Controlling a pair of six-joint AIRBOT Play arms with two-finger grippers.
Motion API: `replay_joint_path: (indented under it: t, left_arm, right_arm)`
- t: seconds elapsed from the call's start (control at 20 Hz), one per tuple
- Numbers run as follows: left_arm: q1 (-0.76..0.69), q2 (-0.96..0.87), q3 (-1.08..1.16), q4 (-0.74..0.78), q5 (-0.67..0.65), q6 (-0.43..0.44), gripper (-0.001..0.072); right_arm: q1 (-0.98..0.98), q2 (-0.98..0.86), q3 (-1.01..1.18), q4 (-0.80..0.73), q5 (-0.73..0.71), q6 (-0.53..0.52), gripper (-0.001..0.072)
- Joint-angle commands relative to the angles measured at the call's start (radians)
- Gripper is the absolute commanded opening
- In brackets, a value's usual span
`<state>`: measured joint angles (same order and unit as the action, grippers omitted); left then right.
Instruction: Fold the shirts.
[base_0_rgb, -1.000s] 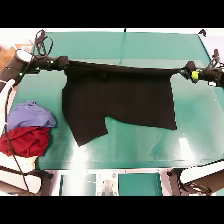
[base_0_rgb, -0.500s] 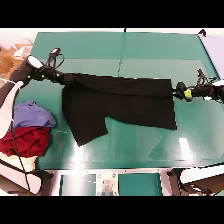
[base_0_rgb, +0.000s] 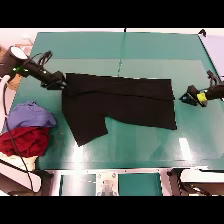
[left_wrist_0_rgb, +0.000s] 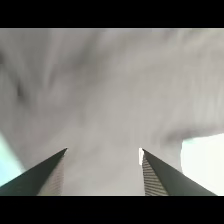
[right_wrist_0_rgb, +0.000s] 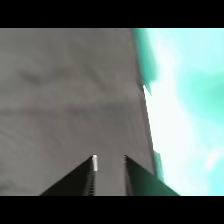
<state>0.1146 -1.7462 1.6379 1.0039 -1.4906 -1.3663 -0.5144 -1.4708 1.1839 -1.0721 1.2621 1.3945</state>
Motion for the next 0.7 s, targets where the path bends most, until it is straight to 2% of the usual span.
replay_joint_path:
  t: [0.0,0.15,0.25,0.3,0.35,0.4,0.5,0.65]
  left_arm:
    - [0.031,0.061,-0.077,0.014,-0.222,-0.083,0.0514]
    - [0.035,0.279,-0.388,0.030,-0.040,-0.065,0.0515]
    - [0.039,0.434,-0.598,0.100,0.066,-0.068,0.0515]
    - [0.039,0.510,-0.706,0.119,0.123,-0.073,0.0516]
    - [0.039,0.570,-0.797,0.117,0.180,-0.078,0.0516]
    - [0.039,0.620,-0.884,0.104,0.245,-0.092,0.0516]
    - [0.039,0.657,-1.022,0.025,0.358,-0.088,0.0517]
    - [-0.004,0.653,-1.150,-0.137,0.533,-0.009,0.0516]
  right_arm:
    - [-0.041,0.173,-0.165,-0.123,0.038,0.081,0.0188]
    - [-0.103,0.370,-0.403,-0.122,-0.009,0.162,0.0191]
    - [-0.126,0.476,-0.533,-0.122,-0.014,0.184,0.0196]
    - [-0.132,0.519,-0.591,-0.120,-0.022,0.200,0.0262]
    - [-0.132,0.549,-0.637,-0.112,-0.038,0.216,0.0358]
    - [-0.131,0.568,-0.680,-0.087,-0.067,0.221,0.0382]
    - [-0.131,0.573,-0.750,-0.023,-0.134,0.221,0.0382]
    - [-0.130,0.573,-0.840,0.076,-0.271,0.216,0.0382]
